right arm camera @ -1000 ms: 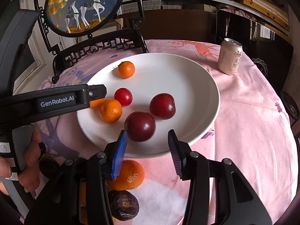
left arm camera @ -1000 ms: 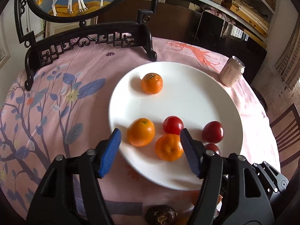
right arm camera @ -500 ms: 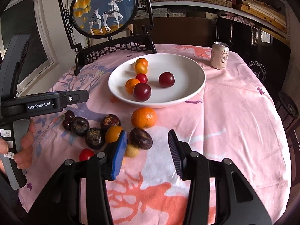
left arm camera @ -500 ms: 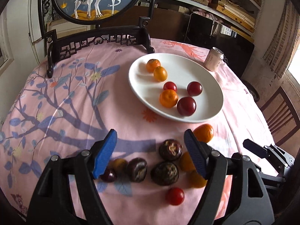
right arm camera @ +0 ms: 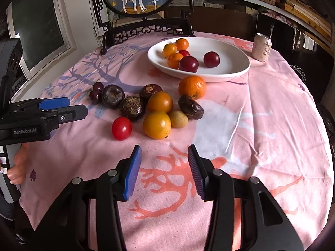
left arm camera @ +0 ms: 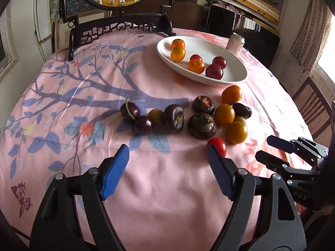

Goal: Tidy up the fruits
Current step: 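Grasp a yellow tomato with the right tool while the left tool grasps a red tomato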

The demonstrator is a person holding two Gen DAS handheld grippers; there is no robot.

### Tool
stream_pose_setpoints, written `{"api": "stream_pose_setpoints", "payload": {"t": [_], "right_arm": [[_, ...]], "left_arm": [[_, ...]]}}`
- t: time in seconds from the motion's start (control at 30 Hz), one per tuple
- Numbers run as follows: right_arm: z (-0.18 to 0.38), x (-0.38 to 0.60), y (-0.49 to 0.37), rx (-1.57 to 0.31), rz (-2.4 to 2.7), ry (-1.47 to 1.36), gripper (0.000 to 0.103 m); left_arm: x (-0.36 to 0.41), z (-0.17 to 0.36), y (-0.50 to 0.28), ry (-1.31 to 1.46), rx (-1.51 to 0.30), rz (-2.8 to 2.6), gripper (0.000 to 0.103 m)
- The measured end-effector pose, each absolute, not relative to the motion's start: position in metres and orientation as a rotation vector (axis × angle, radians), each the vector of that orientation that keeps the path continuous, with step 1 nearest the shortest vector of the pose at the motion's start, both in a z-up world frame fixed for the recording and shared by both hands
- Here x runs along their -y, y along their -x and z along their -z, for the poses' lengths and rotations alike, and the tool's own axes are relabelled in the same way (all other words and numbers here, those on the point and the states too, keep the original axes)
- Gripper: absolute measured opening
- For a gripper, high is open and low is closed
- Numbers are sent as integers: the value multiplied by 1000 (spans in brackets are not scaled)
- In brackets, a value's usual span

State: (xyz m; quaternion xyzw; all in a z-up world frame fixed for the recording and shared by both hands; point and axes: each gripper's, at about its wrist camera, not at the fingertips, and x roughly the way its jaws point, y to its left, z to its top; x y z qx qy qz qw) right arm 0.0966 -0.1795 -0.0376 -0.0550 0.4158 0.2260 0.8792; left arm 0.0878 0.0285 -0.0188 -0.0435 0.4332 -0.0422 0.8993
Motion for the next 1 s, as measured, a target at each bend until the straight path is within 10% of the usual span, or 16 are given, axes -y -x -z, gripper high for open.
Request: {"api": "stream_pose_setpoints", "payload": {"t": [1.0], "right_arm": [[42, 194, -120, -895, -436, 13, 37]], "left_arm": [[10, 44, -96, 71, -992, 180, 78]]}}
